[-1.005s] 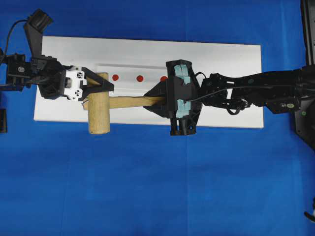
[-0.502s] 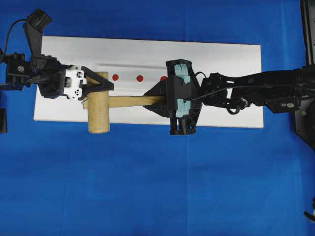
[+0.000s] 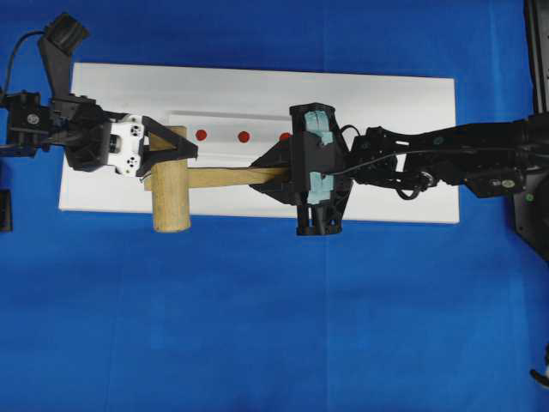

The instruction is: Hit the mark with a hammer.

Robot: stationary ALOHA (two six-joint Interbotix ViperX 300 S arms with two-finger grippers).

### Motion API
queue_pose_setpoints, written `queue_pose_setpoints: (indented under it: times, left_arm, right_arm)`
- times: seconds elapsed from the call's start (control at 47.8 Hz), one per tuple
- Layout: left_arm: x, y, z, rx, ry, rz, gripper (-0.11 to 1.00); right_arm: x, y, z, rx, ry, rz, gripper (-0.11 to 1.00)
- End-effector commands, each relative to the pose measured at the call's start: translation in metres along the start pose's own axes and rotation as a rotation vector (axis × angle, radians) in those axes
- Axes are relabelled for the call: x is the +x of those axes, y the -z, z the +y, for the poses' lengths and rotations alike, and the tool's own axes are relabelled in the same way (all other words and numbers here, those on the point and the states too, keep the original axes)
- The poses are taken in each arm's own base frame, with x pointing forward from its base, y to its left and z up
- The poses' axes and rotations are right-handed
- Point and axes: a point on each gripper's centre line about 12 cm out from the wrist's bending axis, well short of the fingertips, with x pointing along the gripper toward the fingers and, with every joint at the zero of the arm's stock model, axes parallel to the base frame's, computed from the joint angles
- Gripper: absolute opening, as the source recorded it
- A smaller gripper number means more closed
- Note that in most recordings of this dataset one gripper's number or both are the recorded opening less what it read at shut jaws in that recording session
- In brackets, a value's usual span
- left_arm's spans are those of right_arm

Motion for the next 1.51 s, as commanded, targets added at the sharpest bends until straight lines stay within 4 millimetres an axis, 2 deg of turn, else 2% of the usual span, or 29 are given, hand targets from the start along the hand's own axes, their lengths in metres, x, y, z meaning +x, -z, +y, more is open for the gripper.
queue_pose_setpoints:
  times: [0.0, 0.335, 0.544, 0.691, 0.984, 1.151, 1.486]
  left_arm:
    - [-0.011, -0.003, -0.005, 0.012, 0.037, -0.018, 0.81]
    - [-0.057, 0.000, 0.006, 0.068, 0.097, -0.053, 0.81]
    - [-0.078, 0.002, 0.013, 0.103, 0.083, -0.051, 0.81]
    - [-0.084, 0.001, 0.017, 0.117, 0.083, -0.065, 0.81]
    - [-0.079, -0.004, 0.021, 0.183, 0.055, -0.085, 0.81]
    - [-0.073, -0.003, 0.023, 0.382, 0.037, -0.080, 0.80]
    - [-0.058, -0.004, 0.017, 0.980, 0.032, -0.105, 0.79]
  right_arm:
    - [-0.015, -0.014, 0.000, 0.014, 0.000, -0.051, 0.07]
    - [-0.050, -0.003, -0.004, 0.045, 0.001, -0.063, 0.07]
    - [-0.064, 0.007, -0.005, 0.065, 0.003, -0.057, 0.07]
    - [-0.066, 0.008, -0.005, 0.071, 0.003, -0.057, 0.07]
    - [-0.065, 0.004, -0.001, 0.088, -0.006, -0.066, 0.07]
    - [-0.061, 0.003, 0.018, 0.125, -0.051, -0.058, 0.07]
    - [-0.055, -0.001, 0.060, 0.210, -0.149, -0.041, 0.07]
